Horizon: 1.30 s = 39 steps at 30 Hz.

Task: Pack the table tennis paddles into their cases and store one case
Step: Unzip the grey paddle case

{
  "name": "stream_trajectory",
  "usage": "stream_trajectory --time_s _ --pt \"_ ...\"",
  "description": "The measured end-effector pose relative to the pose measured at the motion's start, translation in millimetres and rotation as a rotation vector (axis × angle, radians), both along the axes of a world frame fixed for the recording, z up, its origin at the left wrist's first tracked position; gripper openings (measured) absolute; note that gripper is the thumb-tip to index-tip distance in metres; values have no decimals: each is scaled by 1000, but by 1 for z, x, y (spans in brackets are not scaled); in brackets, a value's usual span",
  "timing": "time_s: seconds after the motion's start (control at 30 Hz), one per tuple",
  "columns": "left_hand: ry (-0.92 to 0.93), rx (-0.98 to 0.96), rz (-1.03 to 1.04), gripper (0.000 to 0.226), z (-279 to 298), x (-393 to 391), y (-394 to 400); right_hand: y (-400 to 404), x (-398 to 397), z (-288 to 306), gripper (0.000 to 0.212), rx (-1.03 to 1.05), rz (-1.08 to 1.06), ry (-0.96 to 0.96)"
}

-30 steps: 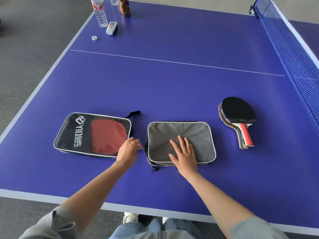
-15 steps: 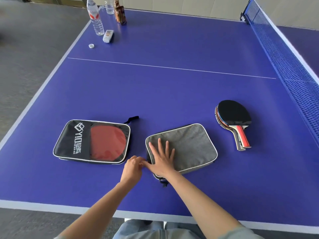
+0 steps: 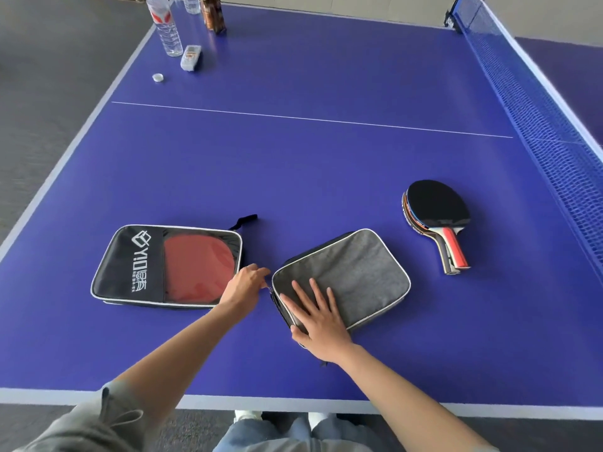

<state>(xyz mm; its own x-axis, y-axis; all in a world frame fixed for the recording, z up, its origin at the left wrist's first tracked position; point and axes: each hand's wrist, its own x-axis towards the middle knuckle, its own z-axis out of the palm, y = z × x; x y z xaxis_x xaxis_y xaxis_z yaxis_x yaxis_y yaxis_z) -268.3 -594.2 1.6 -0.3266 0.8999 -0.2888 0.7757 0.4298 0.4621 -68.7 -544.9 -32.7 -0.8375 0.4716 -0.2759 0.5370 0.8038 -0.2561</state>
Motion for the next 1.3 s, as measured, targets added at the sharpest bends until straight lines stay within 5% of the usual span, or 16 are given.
stream_trajectory --time_s 0.13,0.27,0.4,0.6,0.97,1.3 --pt "-46 23 -79 39 0 -3 -2 7 0 13 70 -46 0 39" --pt "-90 69 -31 37 -1 5 -17 1 -13 24 45 -47 -197 317" --pt "-129 131 69 30 -7 18 -31 -8 -39 25 32 7 -293 311" --pt "-199 152 209 26 -7 26 -32 -2 -44 23 22 -10 -289 302" --pt "-151 153 193 21 0 13 -13 3 -12 31 9 -206 -236 573" --pt "-185 133 263 16 -10 28 14 45 51 40 8 -319 -108 343"
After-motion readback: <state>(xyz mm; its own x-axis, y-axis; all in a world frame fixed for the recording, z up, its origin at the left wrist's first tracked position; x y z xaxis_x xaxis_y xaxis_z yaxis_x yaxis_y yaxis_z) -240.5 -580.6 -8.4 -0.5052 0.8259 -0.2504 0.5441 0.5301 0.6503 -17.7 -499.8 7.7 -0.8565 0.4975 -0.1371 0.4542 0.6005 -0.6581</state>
